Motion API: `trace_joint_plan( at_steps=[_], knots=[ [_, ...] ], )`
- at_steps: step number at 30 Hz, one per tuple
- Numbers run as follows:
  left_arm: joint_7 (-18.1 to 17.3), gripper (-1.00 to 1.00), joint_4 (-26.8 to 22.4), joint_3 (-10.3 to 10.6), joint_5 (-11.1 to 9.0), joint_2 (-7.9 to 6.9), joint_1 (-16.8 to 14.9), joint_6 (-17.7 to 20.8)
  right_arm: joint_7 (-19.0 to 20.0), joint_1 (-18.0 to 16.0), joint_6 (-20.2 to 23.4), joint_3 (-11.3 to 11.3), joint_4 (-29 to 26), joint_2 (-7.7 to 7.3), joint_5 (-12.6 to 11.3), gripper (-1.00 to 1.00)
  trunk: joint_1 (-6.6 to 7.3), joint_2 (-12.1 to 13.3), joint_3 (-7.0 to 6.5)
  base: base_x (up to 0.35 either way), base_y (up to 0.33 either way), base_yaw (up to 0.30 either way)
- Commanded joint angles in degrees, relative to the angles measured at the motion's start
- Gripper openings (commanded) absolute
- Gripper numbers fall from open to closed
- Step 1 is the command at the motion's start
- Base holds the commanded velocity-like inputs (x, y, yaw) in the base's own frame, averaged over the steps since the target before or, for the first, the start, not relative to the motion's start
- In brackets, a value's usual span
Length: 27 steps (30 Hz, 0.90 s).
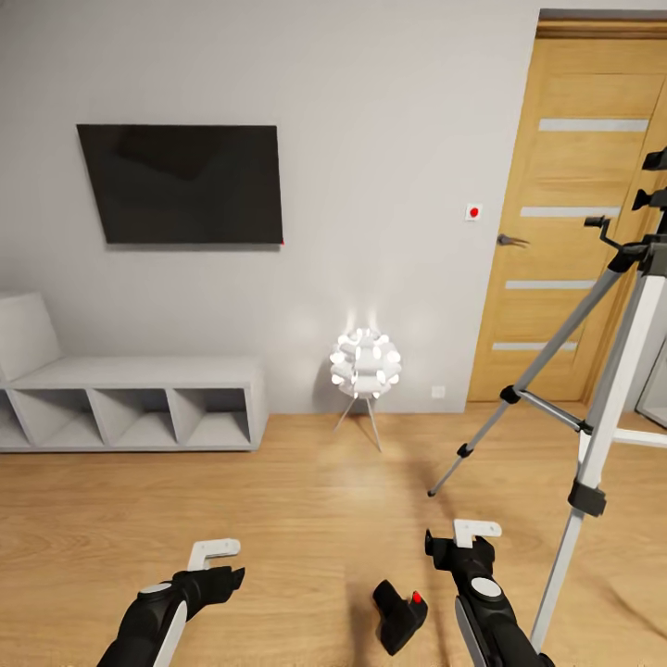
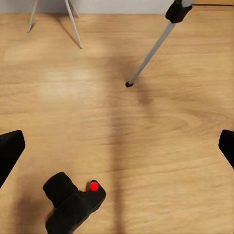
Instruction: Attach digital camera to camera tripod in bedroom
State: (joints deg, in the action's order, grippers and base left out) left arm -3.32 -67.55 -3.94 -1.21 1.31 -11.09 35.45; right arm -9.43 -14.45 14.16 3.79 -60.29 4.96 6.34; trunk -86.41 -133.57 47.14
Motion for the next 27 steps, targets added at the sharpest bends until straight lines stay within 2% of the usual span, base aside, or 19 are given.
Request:
trace_joint_plan(
  at_steps=[1,9,14,24,27],
  knots=[
    [-0.3,1.00,-0.1,-0.2,-0.1,0.08,0.0,0.3,0.0,0.0,0.4,0.1,-0.1,0.05,0.6,1.00,-0.21,-0.4,0.25,0.000,0.000,0.000],
    [-0.3,1.00,-0.1,-0.1,-0.1,0.09,0.0,0.3,0.0,0.0,0.4,0.1,-0.1,0.05,0.6,1.00,-1.97,-3.7,1.68,0.000,0.000,0.000],
    [-0.3,1.00,-0.1,1.1,-0.1,0.10,0.0,0.3,0.0,0.0,0.4,0.1,-0.1,0.05,0.6,1.00,-3.07,-5.7,2.58,0.000,0.000,0.000],
    [-0.3,1.00,-0.1,1.4,-0.1,0.10,0.0,0.3,0.9,0.0,-0.3,0.0,-1.1,0.08,0.6,1.00,-5.27,-9.7,4.38,0.000,0.000,0.000],
    [-0.3,1.00,-0.1,1.4,-0.1,0.10,-0.1,0.3,1.8,0.0,-0.6,-0.1,-1.9,0.10,0.6,1.00,-5.34,-9.7,5.04,0.000,0.000,0.000]
  ],
)
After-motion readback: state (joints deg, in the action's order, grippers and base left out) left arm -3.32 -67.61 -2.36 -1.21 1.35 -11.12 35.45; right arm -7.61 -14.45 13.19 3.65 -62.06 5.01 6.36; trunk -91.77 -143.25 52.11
